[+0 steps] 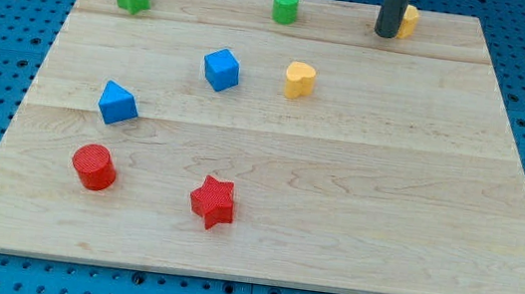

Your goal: Place the red star towards the left center

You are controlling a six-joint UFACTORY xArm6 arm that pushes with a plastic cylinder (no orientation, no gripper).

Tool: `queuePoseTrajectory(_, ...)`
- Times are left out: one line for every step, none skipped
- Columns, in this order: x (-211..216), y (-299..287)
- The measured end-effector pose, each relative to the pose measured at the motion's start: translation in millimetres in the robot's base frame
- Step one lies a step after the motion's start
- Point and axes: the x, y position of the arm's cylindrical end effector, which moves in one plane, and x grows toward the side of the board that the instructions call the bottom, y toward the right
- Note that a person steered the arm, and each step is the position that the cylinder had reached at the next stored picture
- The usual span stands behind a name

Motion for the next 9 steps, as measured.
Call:
queuePoseTrajectory(38.4, -10.6)
queuePoseTrajectory(95.4, -23.7)
queuePoseTrajectory(154.1, -24.2)
queuePoseTrajectory(147.8, -28.5)
queuePoseTrajectory(153.8, -28.6)
queuePoseTrajectory(222.1, -40.0)
queuePoseTrajectory(294.0, -72.6)
queuePoseTrajectory(308.3, -148.3)
queuePoseTrajectory(308.9, -197.4)
